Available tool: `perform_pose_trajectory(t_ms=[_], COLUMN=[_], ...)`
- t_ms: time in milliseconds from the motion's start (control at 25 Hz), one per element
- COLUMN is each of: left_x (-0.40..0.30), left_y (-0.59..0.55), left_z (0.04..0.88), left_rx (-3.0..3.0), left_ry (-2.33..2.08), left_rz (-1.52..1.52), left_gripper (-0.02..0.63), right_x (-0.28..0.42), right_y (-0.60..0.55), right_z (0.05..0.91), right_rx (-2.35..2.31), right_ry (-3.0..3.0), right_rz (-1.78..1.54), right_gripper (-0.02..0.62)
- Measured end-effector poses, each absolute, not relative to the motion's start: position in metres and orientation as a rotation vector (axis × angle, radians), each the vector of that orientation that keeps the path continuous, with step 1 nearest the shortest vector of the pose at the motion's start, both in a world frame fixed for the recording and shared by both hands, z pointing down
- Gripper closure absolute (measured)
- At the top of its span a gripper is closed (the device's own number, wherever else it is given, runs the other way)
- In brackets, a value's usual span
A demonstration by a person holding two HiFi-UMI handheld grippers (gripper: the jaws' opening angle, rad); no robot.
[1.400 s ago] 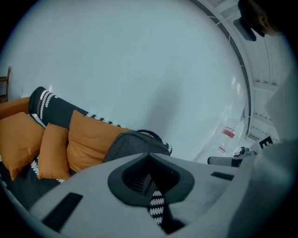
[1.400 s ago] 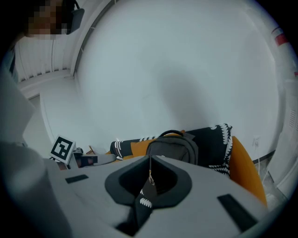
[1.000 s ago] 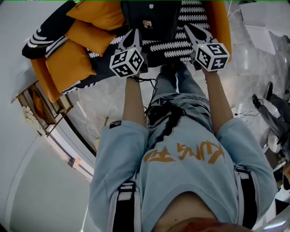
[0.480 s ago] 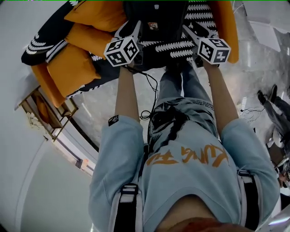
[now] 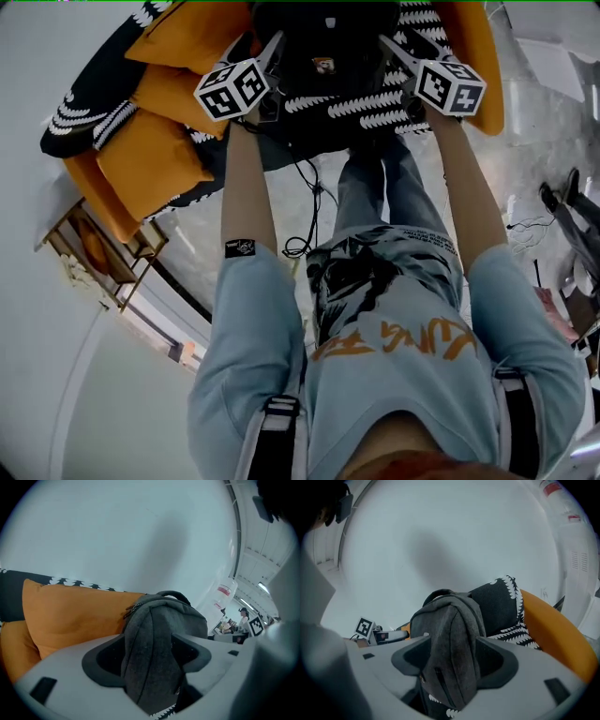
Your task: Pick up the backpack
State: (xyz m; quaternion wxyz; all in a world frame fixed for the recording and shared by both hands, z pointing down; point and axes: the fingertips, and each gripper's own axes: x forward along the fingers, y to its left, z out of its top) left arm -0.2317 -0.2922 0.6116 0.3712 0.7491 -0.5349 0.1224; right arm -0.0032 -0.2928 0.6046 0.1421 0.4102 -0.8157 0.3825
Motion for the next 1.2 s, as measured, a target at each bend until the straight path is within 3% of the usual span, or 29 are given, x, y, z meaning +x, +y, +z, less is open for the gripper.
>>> perform_pose_trajectory(t_ms=[520, 640, 920, 1200], left_x=[-0.226, -0.222, -0.225, -0.216], left_y=[-0.306, -0.307, -0.288, -0.248], left_z=[0.637, 0.633, 0.635, 0.623], left_rx=[1.949, 1.944, 1.86, 1.793], left_ry=[-1.261, -1.29, -1.391, -1.448], left_rz=[0.271, 0.274, 0.293, 0.246], left_gripper=[0.305, 0.335, 0.394, 0.43], right_x=[-0.006, -0.011, -0.023, -0.016], right_y=[-0.322, -0.319, -0.302, -0.262], right_z=[0.627, 0.627, 0.629, 0.618], right_rx=[1.116, 1.079, 1.031, 1.044], right_ry=[-2.387, -2.368, -2.301, -2.275], right_rz=[1.152, 1.139, 1.056, 1.077], right_gripper=[0.298, 0.301, 0.415, 0.46])
